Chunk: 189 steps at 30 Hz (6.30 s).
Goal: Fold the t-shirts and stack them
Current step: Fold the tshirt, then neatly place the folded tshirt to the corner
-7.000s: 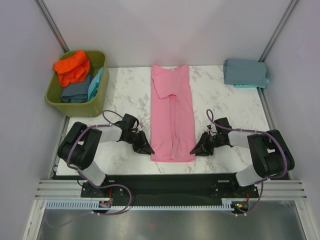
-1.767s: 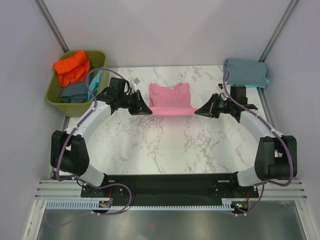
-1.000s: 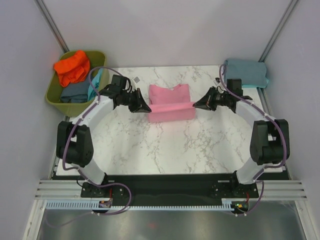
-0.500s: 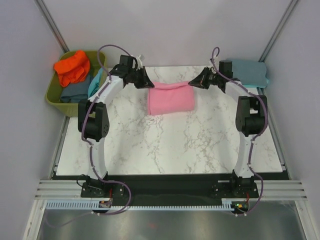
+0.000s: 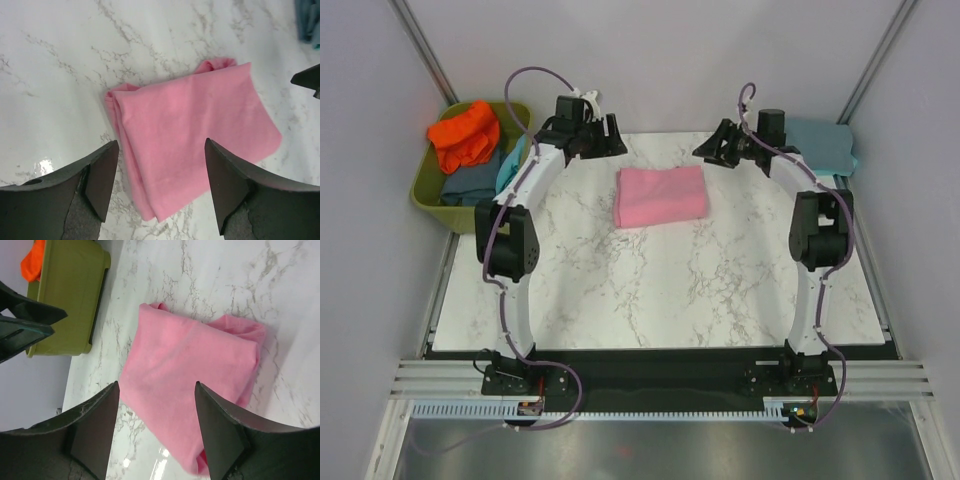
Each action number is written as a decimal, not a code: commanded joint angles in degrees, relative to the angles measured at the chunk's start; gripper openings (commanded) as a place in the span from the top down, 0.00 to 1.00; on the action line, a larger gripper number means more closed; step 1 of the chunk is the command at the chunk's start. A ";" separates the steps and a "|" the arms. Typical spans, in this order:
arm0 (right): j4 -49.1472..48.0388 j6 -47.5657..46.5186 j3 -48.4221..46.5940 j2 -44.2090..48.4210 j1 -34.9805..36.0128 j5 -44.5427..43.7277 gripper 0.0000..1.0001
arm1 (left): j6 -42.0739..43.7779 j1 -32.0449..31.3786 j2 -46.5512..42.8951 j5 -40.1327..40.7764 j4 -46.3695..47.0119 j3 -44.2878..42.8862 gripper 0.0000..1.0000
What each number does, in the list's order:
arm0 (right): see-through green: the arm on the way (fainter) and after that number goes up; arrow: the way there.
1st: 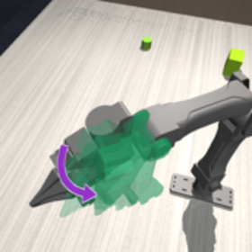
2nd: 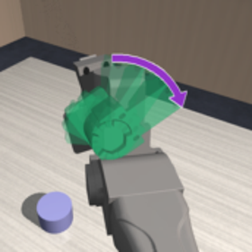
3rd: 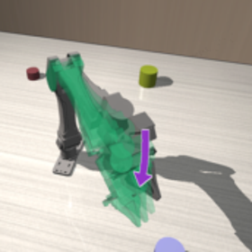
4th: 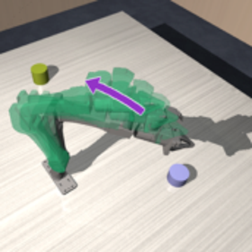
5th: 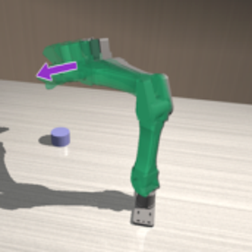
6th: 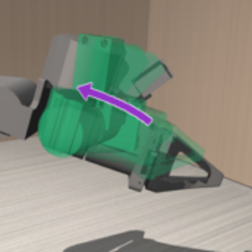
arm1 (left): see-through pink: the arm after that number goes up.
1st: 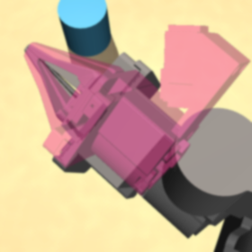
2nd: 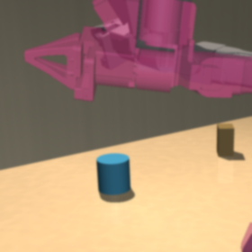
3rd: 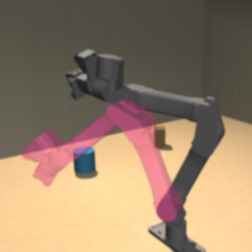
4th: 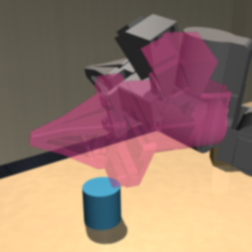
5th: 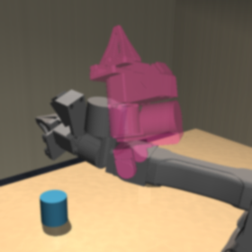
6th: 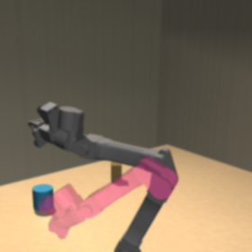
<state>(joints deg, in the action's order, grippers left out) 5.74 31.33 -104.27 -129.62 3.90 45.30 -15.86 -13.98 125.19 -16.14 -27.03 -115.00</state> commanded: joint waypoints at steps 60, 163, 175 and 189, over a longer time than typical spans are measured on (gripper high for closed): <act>-9.25 5.14 5.48 -12.94 1.81 12.89 1.00 | 0.73 -11.60 8.59 -13.23 2.42 2.77 0.27; 16.41 -40.03 -40.04 -9.23 -25.70 -25.25 1.00 | 16.56 -13.88 -19.19 4.45 -1.63 28.95 0.29; 13.78 -44.60 -40.14 -15.13 -25.44 -33.34 1.00 | 16.65 -13.88 -20.07 4.45 -1.80 30.19 0.29; 14.39 -43.11 -35.05 -7.68 -25.17 -41.26 0.13 | 17.53 -14.94 -20.24 5.07 -2.33 28.69 0.25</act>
<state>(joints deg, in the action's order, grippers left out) 21.89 -12.62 -140.97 -144.84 -20.95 6.57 -0.03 -28.56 106.98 -11.86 -30.20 -84.97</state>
